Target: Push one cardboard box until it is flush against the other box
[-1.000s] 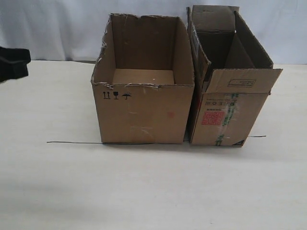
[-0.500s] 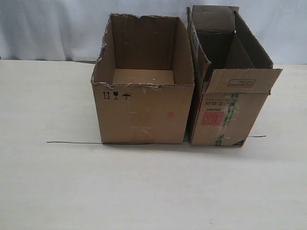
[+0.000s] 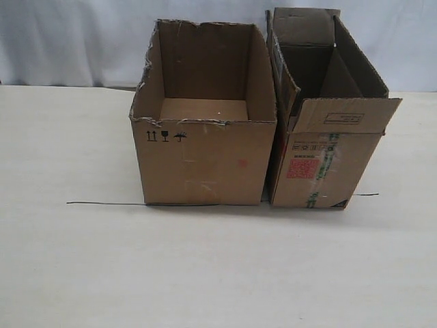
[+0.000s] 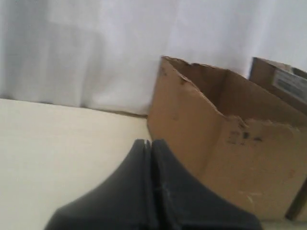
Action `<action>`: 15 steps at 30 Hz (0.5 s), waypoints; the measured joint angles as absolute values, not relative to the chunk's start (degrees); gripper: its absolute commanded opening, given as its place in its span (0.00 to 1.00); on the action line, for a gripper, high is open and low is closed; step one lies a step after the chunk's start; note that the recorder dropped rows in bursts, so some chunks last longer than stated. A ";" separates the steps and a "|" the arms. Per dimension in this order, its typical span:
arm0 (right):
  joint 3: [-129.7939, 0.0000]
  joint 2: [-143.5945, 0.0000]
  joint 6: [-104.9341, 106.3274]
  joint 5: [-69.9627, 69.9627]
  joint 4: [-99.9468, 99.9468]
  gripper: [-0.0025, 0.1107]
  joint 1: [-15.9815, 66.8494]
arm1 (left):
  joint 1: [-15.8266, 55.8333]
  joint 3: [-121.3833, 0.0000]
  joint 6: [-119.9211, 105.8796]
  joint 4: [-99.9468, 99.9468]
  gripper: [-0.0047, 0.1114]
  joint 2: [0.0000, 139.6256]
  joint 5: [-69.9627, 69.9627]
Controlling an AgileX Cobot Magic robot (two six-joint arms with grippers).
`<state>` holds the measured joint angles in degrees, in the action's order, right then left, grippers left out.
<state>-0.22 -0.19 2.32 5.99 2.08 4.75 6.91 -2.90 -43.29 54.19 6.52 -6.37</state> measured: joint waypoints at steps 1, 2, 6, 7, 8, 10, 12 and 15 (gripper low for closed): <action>-0.22 -0.19 2.32 5.99 2.08 0.07 4.75 | 6.91 -2.78 -32.47 45.90 0.04 6.52 -4.54; -0.22 -0.19 2.32 5.99 2.08 0.07 4.75 | 6.91 -2.10 -18.93 31.39 0.04 6.52 -0.75; -0.22 -0.19 2.32 5.99 2.08 0.07 4.75 | 6.91 -0.15 1.45 9.80 0.04 6.52 5.58; -0.22 -0.19 2.32 5.99 2.08 0.07 4.75 | 6.91 -0.15 3.95 6.47 0.04 6.52 6.00; -0.22 -0.19 2.32 5.99 2.08 0.07 4.75 | 6.91 -0.15 8.49 0.00 0.04 6.52 6.23; -0.22 -0.19 2.32 5.99 2.08 0.07 4.75 | 6.91 -0.15 13.38 -6.19 0.04 6.52 6.23; -0.22 -0.19 2.32 5.99 2.08 0.07 4.75 | 6.91 -0.15 14.86 -8.06 0.04 6.52 6.23; -0.22 -0.19 2.32 5.99 2.08 0.07 4.75 | 6.91 -0.15 15.41 -9.78 0.04 6.52 5.90</action>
